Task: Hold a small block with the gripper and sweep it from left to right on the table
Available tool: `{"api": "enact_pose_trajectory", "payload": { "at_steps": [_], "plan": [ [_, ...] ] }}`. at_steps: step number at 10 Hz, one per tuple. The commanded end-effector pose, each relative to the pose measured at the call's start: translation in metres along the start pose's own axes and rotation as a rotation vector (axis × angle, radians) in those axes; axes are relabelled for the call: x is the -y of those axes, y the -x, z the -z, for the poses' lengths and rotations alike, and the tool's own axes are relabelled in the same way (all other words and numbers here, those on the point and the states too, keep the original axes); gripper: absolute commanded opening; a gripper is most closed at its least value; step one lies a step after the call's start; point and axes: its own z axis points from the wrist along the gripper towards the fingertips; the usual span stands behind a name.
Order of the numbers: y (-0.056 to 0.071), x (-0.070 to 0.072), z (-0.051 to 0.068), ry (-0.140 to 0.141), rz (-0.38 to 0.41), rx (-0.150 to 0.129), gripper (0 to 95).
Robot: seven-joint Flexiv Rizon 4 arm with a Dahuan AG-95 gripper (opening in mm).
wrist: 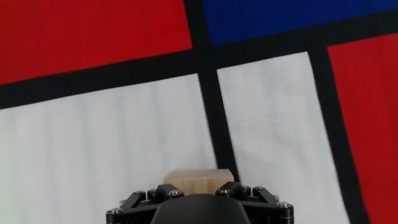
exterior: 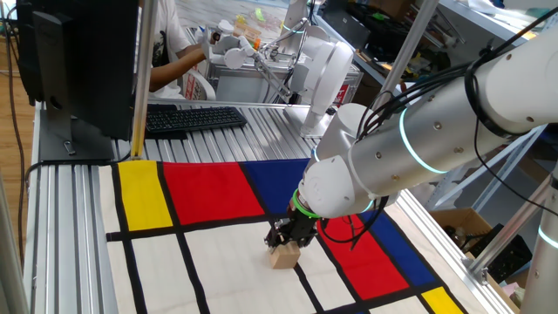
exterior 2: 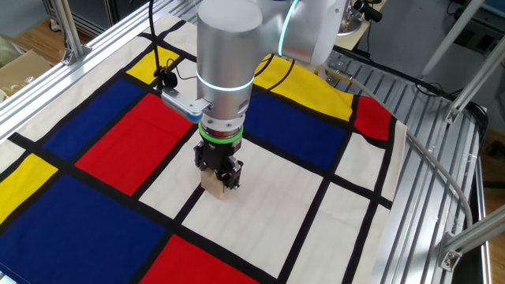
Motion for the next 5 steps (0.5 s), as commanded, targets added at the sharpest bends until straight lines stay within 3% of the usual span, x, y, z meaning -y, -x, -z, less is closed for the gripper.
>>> {"api": "enact_pose_trajectory", "payload": {
  "at_steps": [1,5],
  "plan": [
    [-0.0009,-0.0015,-0.0021,0.004,-0.001,0.001,0.0],
    [-0.0029,-0.0048,-0.001,0.001,-0.007,0.005,0.0]
  ]
}}
